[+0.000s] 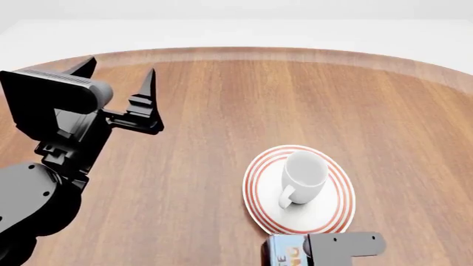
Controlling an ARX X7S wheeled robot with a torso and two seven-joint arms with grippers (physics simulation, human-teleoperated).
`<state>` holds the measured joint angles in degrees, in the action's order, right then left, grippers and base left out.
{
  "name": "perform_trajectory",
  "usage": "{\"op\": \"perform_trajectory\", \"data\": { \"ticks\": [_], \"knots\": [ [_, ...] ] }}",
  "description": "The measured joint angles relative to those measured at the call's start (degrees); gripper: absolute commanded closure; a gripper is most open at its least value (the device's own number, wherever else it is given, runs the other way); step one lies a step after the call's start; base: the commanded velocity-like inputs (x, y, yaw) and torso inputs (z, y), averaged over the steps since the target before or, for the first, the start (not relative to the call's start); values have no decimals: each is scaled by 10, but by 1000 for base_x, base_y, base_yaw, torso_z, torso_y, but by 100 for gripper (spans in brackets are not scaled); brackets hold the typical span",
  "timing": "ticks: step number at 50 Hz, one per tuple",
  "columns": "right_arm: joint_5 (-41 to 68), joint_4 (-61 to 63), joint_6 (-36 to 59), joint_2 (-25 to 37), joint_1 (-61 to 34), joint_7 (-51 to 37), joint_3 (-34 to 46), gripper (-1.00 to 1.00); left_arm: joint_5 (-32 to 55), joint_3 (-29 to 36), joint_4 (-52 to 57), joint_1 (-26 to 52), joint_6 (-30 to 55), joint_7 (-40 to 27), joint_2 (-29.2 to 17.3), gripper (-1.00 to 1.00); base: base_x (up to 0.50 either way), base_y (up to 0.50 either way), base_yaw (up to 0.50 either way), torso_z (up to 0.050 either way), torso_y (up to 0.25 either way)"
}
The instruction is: Pick up the white mug and put it on the plate, and put the chocolate pudding to the right of the plate.
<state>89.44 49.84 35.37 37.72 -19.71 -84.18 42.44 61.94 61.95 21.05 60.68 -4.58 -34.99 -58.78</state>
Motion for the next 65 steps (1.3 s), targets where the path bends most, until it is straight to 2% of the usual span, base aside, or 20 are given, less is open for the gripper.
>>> {"op": "perform_trajectory", "data": {
  "ticks": [8,24,38,45,53,58,65],
  "knots": [
    [88,52,-24,44,-45,-15,-51,100,2,-2,0,0,0,0,0,-100,0,0,0,0,0],
    [303,91,49,80,-88,-50,-278,100,3,-5,4,0,1,-2,-3,-100,0,0,0,0,0],
    [392,78,76,172,-131,-30,-439,100,3,-8,7,-1,3,-4,-5,-100,0,0,0,0,0],
    [399,56,90,222,-146,-19,-504,100,3,-9,8,0,5,-5,-5,-100,0,0,0,0,0],
    [342,9,128,256,-187,28,-546,100,2,-9,9,3,10,-5,-3,-100,0,0,0,0,0],
    [289,-31,155,268,-224,68,-544,100,0,-8,8,2,12,-4,-1,-100,0,0,0,0,0],
    [189,-100,199,265,-306,154,-494,100,-2,-7,6,1,14,-3,2,-100,0,0,0,0,0]
  ]
}}
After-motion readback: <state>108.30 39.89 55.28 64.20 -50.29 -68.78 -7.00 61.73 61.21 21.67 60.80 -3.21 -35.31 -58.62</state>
